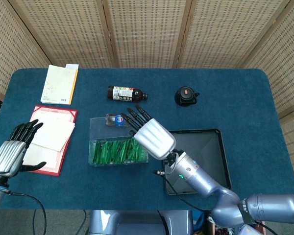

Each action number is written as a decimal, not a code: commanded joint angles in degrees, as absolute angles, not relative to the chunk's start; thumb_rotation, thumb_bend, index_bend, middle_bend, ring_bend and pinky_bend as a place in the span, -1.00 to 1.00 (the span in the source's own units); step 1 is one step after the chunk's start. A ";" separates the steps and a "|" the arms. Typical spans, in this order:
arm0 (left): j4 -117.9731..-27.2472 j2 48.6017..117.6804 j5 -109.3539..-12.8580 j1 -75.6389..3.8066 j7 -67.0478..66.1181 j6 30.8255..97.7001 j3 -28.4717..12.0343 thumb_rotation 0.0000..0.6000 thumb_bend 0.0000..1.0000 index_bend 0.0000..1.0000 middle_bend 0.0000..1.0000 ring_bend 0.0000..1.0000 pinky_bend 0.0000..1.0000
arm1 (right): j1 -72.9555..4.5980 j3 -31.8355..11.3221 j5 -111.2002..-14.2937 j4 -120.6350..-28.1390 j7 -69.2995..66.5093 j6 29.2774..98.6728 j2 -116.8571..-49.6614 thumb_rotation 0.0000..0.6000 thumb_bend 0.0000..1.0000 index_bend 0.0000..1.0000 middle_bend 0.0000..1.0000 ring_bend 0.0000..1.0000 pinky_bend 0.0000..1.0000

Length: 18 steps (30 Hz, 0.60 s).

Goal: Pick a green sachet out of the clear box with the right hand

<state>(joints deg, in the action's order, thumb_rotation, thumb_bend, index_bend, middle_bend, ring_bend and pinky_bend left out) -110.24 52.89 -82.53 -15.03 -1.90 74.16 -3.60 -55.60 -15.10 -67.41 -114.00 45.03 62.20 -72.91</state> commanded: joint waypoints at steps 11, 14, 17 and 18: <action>-110.64 52.76 -83.87 -14.73 -1.77 74.71 -3.18 1.00 -0.91 -1.00 -1.00 -1.00 -1.00 | -45.31 -6.34 -76.18 -111.40 34.50 65.85 -65.65 1.00 0.22 0.31 -0.67 -1.00 -0.73; -110.81 52.79 -84.20 -14.67 -2.05 74.79 -3.03 1.00 -0.91 -1.00 -1.00 -1.00 -1.00 | -43.14 -4.56 -79.01 -110.02 31.29 66.83 -65.27 1.00 0.22 0.32 -0.67 -1.00 -0.73; -111.01 52.86 -84.51 -14.58 -2.42 74.93 -2.88 1.00 -0.90 -1.00 -1.00 -1.00 -1.00 | -41.72 -3.31 -81.24 -108.72 29.41 67.18 -65.14 1.00 0.22 0.32 -0.67 -1.00 -0.73; -111.05 52.88 -84.58 -14.55 -2.50 74.97 -2.83 1.00 -0.90 -1.00 -1.00 -1.00 -1.00 | -41.33 -2.96 -81.83 -108.26 29.05 67.27 -65.16 1.00 0.22 0.32 -0.67 -1.00 -0.73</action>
<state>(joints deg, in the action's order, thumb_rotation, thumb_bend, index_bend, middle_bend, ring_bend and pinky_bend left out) -111.02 52.86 -84.55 -14.57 -2.47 74.94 -2.86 -42.13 -3.73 -80.93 -109.06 29.71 66.89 -65.37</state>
